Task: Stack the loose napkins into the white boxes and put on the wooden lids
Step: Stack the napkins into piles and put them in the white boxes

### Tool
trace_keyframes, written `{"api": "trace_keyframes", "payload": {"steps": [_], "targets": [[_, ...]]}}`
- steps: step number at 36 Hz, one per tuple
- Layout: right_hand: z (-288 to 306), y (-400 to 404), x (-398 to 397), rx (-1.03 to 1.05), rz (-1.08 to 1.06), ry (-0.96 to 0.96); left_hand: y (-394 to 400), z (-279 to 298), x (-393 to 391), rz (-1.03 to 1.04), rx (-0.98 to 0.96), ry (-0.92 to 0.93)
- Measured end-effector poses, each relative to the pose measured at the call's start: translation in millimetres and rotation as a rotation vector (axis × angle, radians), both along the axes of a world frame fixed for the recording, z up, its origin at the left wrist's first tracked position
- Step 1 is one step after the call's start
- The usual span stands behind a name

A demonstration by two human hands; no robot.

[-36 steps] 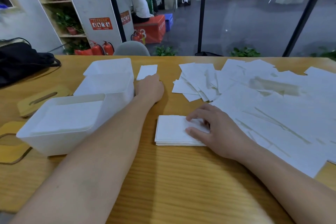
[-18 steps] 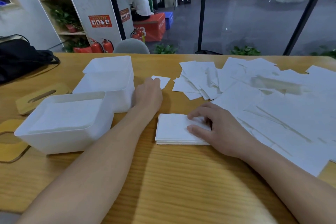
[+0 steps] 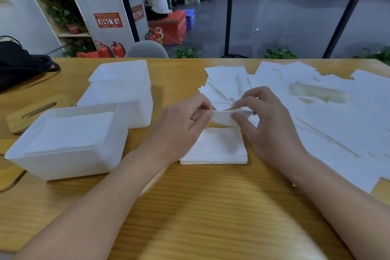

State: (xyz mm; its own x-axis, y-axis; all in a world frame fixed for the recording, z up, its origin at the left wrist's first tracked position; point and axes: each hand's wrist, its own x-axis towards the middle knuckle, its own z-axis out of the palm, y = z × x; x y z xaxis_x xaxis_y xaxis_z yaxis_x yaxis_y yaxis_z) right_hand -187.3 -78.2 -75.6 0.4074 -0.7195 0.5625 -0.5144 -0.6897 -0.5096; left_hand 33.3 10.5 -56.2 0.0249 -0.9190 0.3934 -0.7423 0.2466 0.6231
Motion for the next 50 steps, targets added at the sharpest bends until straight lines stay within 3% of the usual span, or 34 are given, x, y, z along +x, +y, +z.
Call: {"api": "trace_keyframes", "payload": {"steps": [10,18,21,24,31,42,46,50], "targets": [[4.4,2.6,1.1,0.027,-0.005,-0.077,-2.1,-9.7,5.4,0.039,-0.064,0.083],[15.7,8.5,-2.3,0.325,0.123,-0.351,-0.9,-6.3,20.6,0.047,-0.108,0.284],[14.8,7.3,-3.8,0.469,0.128,-0.342,0.4,-1.4,27.7,-0.005,-0.026,0.402],[10.1,6.1,-5.4,0.513,0.119,-0.195,2.3,-0.4,34.3,-0.003,0.066,0.302],[-5.6,3.9,-6.3,0.380,0.087,0.027,0.2,-14.6,38.7,0.011,0.263,0.002],[-15.0,0.3,-6.9,0.359,0.096,0.080,1.4,-15.7,38.7,0.063,0.265,-0.085],[-15.7,1.0,-6.0,0.311,0.067,0.113,-6.8,-16.4,39.5,0.188,0.147,-0.257],[-13.6,1.8,-2.5,0.239,0.040,0.144,-34.9,-17.8,36.8,0.143,0.120,-0.227]]}}
